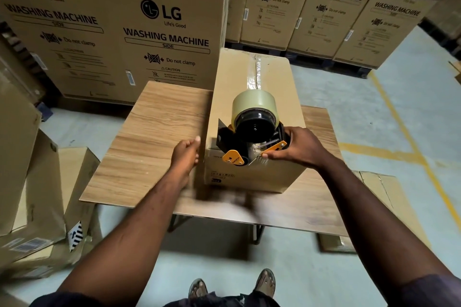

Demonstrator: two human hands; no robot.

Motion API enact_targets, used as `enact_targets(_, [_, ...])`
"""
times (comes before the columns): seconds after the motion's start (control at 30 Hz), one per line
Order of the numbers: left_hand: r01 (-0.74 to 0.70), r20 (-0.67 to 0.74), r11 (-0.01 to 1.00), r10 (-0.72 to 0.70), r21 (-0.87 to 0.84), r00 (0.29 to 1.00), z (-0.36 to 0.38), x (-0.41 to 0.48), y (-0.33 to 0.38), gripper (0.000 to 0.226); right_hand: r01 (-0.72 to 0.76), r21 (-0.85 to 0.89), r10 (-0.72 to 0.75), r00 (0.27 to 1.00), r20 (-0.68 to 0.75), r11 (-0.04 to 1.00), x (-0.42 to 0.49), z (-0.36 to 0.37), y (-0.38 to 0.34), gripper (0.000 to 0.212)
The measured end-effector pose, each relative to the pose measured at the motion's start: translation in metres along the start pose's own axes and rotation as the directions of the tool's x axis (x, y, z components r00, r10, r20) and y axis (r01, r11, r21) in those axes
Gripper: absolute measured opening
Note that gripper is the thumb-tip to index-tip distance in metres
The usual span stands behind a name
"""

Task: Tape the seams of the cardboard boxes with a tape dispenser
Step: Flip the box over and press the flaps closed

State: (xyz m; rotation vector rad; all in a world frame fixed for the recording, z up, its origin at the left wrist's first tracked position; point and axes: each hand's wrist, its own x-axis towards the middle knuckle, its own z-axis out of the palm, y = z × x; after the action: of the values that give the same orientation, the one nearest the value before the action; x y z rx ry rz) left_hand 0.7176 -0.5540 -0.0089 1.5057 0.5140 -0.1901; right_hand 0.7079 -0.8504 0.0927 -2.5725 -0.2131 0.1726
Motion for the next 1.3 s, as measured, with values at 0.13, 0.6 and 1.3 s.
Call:
enact_targets(0.13, [-0.251, -0.008, 0.958, 0.255, 0.137, 0.967, 0.016, -0.012, 0.022, 0.007, -0.027, 0.007, 0.026, 0.994, 0.108, 1.000, 0.007, -0.006, -0.003, 0.051])
enact_targets(0.6, [-0.422, -0.090, 0.819, 0.489, 0.389, 0.867, 0.022, -0.031, 0.021, 0.011, -0.023, 0.044, 0.020, 0.997, 0.073, 0.999, -0.027, -0.036, 0.052, 0.037])
enact_targets(1.3, [-0.660, 0.543, 0.101, 0.484, 0.744, 0.686, 0.086, -0.084, -0.016, 0.072, -0.031, 0.193, 0.025, 0.999, 0.033, 0.981, -0.060, -0.061, 0.138, 0.031])
